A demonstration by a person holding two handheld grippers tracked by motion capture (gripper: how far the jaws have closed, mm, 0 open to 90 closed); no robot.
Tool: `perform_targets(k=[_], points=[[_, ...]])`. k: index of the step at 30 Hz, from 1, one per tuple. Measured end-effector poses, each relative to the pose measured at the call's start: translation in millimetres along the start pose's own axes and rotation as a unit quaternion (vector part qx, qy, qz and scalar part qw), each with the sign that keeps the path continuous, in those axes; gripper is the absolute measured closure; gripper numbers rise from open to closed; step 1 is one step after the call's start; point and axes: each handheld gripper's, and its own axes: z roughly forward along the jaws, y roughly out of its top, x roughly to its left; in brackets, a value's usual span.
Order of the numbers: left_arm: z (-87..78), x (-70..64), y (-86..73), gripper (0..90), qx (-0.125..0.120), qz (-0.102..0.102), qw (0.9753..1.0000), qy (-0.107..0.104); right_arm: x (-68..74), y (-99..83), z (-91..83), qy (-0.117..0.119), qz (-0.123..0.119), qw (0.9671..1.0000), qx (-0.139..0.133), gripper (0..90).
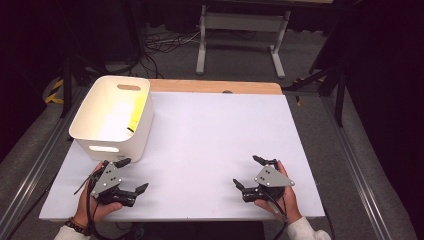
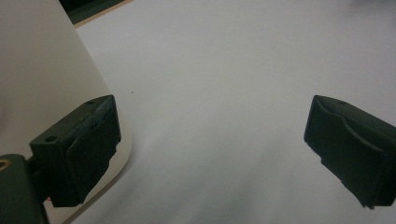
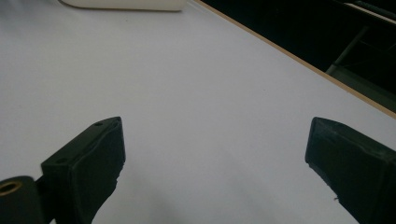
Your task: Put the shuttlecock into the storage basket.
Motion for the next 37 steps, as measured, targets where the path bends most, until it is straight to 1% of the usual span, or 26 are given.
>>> perform_targets(k=[3, 7, 8, 9, 17, 23, 24, 28, 37], points=[[-0.3, -0.3, -0.3, 4.7, -0.002, 0.004, 1.0000, -0.001, 1.4, 0.8, -0.9, -0.002, -0.002, 1.0000, -0.001, 5.6], [-1.0, -1.5, 0.6, 4.8, -0.006, 0.005, 1.0000, -0.005, 2.9, 1.6, -0.9, -0.001, -0.001, 1.0000, -0.002, 5.6], [-1.1, -2.3, 1.8, 4.8, -0.007, 0.009, 0.9999, -0.006, 4.1, 1.8, -0.3, 0.000, -0.005, 1.0000, -0.001, 5.6], [-0.8, -2.4, 2.1, 4.7, -0.009, 0.009, 0.9999, -0.006, 4.5, 1.6, 0.1, 0.001, -0.006, 1.0000, 0.000, 5.6], [0.6, -0.5, 1.4, 4.8, -0.005, 0.011, 0.9999, -0.004, 5.9, 0.6, 1.6, 0.003, -0.012, 0.9999, 0.004, 5.6], [1.4, -1.9, 3.1, 4.8, -0.006, 0.013, 0.9999, -0.005, 7.2, -0.6, 0.5, 0.005, -0.014, 0.9999, 0.004, 5.7], [1.5, -0.9, 3.4, 4.8, -0.003, 0.013, 0.9999, -0.004, 7.2, -0.5, 0.4, 0.004, -0.013, 0.9999, 0.004, 5.7], [2.1, 0.2, 3.2, 4.8, -0.005, 0.013, 0.9999, 0.000, 6.2, -1.0, 1.0, 0.005, -0.011, 0.9999, 0.005, 5.6], [2.1, 0.8, 1.9, 4.9, 0.004, 0.015, 0.9999, 0.001, 2.5, -2.1, 3.0, 0.008, -0.005, 1.0000, 0.002, 5.5]])
